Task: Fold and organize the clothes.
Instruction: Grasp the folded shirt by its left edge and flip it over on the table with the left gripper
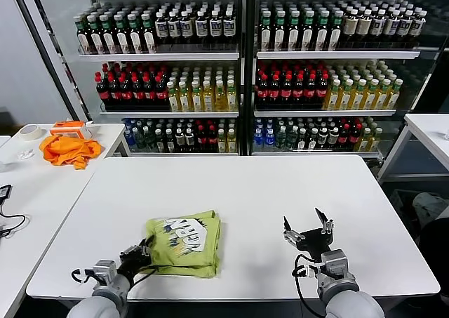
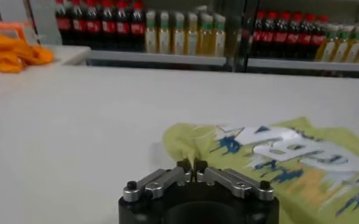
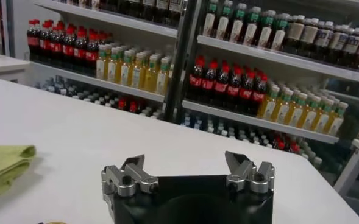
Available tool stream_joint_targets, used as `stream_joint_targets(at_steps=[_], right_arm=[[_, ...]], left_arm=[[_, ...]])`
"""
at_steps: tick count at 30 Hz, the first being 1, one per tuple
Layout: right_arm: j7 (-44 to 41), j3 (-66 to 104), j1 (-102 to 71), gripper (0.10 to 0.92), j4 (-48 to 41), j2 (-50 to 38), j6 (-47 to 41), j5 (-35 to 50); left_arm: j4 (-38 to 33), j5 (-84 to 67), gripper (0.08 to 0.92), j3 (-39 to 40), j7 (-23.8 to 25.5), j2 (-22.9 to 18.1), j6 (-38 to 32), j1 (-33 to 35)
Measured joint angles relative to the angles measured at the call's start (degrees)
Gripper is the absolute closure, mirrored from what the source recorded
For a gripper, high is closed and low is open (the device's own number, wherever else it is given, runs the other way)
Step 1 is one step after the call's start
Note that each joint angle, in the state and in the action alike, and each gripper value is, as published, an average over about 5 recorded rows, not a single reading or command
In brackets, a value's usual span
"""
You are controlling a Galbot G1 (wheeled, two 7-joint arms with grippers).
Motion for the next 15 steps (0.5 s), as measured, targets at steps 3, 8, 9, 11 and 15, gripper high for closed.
stream_joint_targets(at_steps=[3, 8, 9, 11, 15], right_arm=[[-0.09, 0.01, 0.20, 0.203, -0.12, -0.05, 0.18, 0.01], [-0.24, -0.47, 0.79, 0.203, -0.58, 0.25, 0.34, 0.02], [-0.25, -0.60, 0.95, 0.203, -0.65, 0.32, 0.34, 0.02], [-0.26, -0.84, 1.29, 0.203, -0.70, 0.42, 0.34, 0.04], [-0.29, -1.17, 1.56, 0.203, -0.65, 0.52, 0.32, 0.06]], left_arm=[[-2.29, -1.27, 0.906, -2.89, -0.85, 2.00, 1.57, 0.37], [-4.15, -4.60, 0.906, -10.92, -1.42, 7.93, 5.01, 1.40], [-4.22, -5.35, 0.906, -12.76, -1.45, 9.42, 5.54, 1.76], [-4.27, -7.00, 0.906, -16.42, -1.58, 12.63, 6.45, 2.53], [-5.03, -11.36, 0.906, -21.59, -2.62, 18.20, 7.76, 3.32]])
